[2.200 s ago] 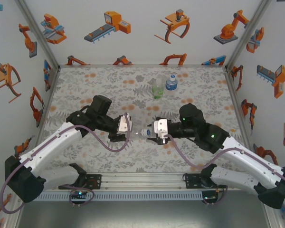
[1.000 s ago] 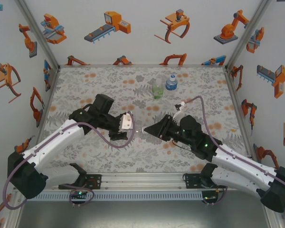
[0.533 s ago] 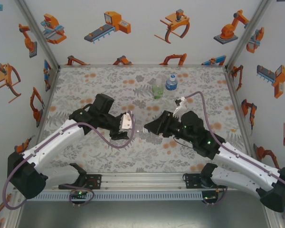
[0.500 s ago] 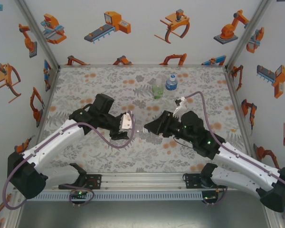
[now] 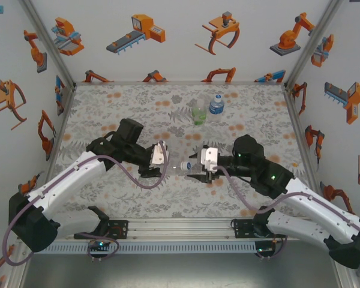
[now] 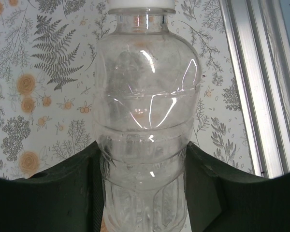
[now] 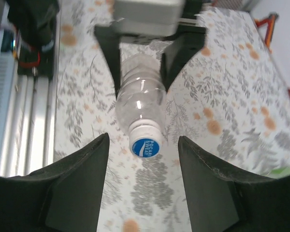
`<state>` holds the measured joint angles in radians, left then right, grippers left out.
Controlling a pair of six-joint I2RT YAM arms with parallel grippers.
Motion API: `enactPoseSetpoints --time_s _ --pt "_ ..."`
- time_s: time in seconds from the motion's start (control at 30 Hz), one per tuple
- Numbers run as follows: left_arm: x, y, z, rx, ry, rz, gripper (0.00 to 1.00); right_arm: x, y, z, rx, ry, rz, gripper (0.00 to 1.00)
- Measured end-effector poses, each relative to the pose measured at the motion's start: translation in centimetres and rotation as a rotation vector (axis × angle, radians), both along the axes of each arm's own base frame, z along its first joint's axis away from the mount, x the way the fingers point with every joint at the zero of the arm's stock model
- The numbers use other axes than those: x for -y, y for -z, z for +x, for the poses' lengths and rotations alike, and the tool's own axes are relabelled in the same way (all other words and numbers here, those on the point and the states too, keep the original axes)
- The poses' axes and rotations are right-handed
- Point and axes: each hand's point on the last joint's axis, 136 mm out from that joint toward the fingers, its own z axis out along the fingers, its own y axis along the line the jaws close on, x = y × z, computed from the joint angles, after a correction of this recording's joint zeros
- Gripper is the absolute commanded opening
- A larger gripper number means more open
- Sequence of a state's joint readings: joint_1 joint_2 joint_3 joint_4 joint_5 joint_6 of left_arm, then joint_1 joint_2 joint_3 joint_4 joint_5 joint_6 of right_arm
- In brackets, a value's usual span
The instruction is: Screw on the bottle caps
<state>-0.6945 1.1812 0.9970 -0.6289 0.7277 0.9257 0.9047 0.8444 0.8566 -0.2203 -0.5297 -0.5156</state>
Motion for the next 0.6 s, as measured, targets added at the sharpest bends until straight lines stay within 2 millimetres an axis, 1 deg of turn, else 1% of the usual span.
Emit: enactPoseSetpoints --time_s 0.1,0.2,0.33,0.53,0.6 --pt "0.1 -0.1 -0.2 -0.004 0.011 -0.008 0.00 -0.1 0.8 -0.5 0.070 -0.054 -0.014 0.52" --pt "0.2 -0.2 -0.4 -0.008 0.022 -0.016 0.00 -0.2 2.0 -0.6 0.101 -0.071 -0.028 0.49" --pt "0.2 -0.2 -0.7 -0.015 0.030 -0.017 0.00 -0.3 2.6 -0.4 0.127 -0.072 -0.032 0.42" --pt "0.1 -0.1 -0.9 -0.026 0.034 -0.013 0.00 -0.4 2.5 -0.1 0.146 -0.066 -0.017 0.25" --pt "0.1 -0.1 -0.9 -0.029 0.033 -0.009 0.00 -0.5 2.5 -0.1 0.129 -0.059 -0.010 0.15"
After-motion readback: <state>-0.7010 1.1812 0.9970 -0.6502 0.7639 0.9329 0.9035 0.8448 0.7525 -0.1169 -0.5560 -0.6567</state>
